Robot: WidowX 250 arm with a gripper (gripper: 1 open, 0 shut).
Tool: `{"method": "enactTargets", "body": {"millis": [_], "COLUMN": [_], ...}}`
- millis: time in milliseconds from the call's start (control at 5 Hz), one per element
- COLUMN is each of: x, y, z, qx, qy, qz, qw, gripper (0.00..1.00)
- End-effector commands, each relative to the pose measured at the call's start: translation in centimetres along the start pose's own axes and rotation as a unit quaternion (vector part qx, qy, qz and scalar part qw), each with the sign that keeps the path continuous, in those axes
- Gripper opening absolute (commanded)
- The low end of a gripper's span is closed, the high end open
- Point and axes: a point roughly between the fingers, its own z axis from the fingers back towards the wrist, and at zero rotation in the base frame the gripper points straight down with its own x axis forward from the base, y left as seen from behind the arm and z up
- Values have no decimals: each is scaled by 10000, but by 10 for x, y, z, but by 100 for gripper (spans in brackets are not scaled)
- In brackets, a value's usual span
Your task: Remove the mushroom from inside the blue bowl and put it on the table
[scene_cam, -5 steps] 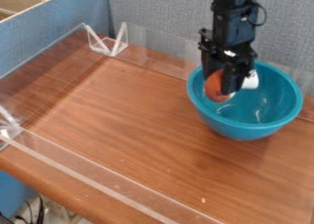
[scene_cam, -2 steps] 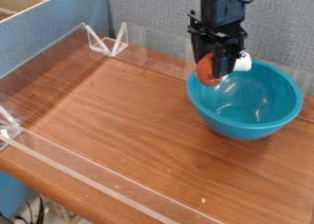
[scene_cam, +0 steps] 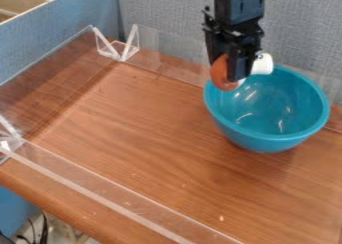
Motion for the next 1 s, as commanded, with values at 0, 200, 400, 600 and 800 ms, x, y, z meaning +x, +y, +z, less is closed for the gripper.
{"method": "enactTargets", "body": {"millis": [0,200,400,600,800], "x": [-4,-10,-20,-36,-50], "y": [0,0,0,3,5], "z": [35,39,44,45,46], "qx": [246,246,254,243,229], "qy": [-401,-405,-401,-317,-240], "qz": [-93,-172,-252,-319,-407], "qw": [9989,9987,9986,9987,9986], "gripper": [0,0,0,0,0]}}
